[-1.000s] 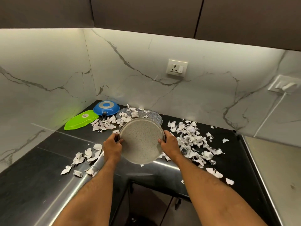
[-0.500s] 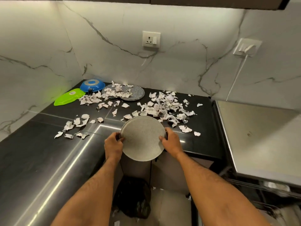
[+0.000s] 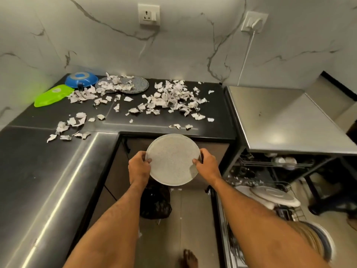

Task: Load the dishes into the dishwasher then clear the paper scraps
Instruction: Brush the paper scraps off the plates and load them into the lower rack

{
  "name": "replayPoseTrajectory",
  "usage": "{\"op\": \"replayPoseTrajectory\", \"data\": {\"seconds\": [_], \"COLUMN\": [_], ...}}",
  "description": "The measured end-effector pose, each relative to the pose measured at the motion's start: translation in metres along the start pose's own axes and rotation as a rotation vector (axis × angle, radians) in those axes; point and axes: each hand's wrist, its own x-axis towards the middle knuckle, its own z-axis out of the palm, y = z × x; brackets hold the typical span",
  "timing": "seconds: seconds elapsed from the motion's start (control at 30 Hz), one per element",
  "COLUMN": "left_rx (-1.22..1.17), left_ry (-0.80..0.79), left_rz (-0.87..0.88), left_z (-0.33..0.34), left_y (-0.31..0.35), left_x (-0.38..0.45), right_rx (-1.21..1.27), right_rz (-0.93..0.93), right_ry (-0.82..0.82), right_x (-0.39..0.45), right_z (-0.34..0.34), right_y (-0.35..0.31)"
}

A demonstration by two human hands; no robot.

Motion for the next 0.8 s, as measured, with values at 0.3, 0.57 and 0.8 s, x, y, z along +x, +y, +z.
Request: {"op": "replayPoseTrajectory", "data": {"seconds": [0.3,0.57,0.8], "left_rx": [0.013,0.179,0.307], "left_ry": [-0.194,-0.415,-0.589], "left_rz": [-0.033,-0.007,0.028], "left_z": [0.083,0.225,0.360], "left_y": [-0.005,-0.019,-0.056], "left_x": [-0.089,-0.161,-0.234], "right_rx": [-0.017,0.032,0.048], "right_rz": [0.174,0.415,0.577], "right_ry": [0.063,0.170,0.228], "right_x": [-0.083,-0.152,-0.215], "right_z": [-0.035,-0.075,-0.093], "right_y": [0.105,0.253,0.388]}}
